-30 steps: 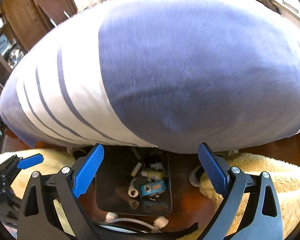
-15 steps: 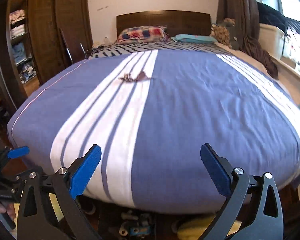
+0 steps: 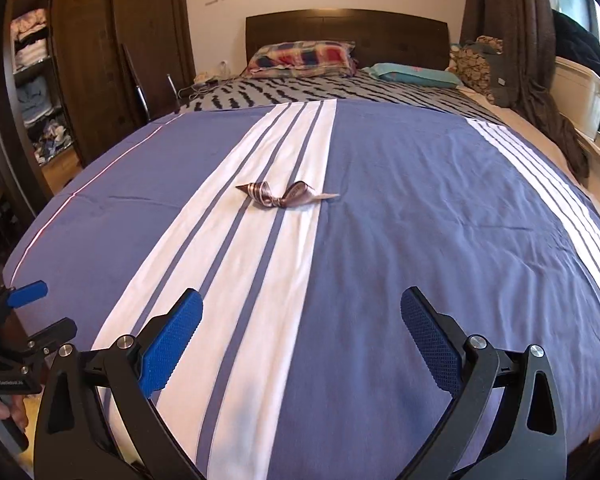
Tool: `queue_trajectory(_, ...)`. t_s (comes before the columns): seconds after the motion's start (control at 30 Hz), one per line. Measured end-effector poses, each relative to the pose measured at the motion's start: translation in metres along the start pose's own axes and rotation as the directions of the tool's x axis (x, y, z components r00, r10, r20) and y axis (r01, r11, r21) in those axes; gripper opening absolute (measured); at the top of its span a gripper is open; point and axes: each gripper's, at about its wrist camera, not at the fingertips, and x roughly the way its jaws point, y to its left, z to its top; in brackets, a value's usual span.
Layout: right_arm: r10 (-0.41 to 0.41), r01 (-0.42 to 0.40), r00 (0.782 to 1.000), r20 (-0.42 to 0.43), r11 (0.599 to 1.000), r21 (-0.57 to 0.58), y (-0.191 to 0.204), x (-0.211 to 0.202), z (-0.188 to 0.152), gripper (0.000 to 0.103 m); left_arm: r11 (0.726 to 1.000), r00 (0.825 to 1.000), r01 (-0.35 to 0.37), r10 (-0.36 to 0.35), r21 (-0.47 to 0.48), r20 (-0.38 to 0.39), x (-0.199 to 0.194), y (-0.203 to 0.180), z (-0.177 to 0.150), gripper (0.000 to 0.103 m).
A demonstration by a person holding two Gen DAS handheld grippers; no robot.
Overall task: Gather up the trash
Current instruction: 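Raise both open tools back over the brown ribbon on the bed, then grasp the brown ribbon with the right tool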
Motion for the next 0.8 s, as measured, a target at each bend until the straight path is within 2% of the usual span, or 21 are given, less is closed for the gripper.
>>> queue_trajectory(0.3,-0.009,0.01,0.998,-0.062,1.0,0.02,-0.001,0.073,0.051,0.099,1.0,1.0,0.001,-0.001,-0.01,0.014,0.03,0.014,0.026,0.095)
queue_trajectory(0.5,-0.01,0.009,0.996,-0.085,1.0,-0.013,0.019,0.122,0.08,0.099,1.0,1.0,0.004,-0.004,-0.02,0.009,0.043,0.024,0.034,0.095)
queue_trajectory(0.7,-0.038,0.033,0.988,-0.149,0.999,-0.035,0.035,0.174,0.093,0.098,1.0,1.0,0.007,-0.007,-0.03,0.003,0.05,0.028,0.039,0.095)
queue_trajectory(0.73,-0.041,0.036,0.986,-0.162,0.999,-0.039,0.037,0.181,0.092,0.094,0.999,1.0,0.007,-0.007,-0.031,0.003,0.05,0.029,0.04,0.095)
queue_trajectory(0.8,-0.039,0.03,0.981,-0.192,0.998,-0.052,0.04,0.194,0.088,0.072,0.999,1.0,0.008,-0.008,-0.034,0.008,0.048,0.028,0.041,0.095)
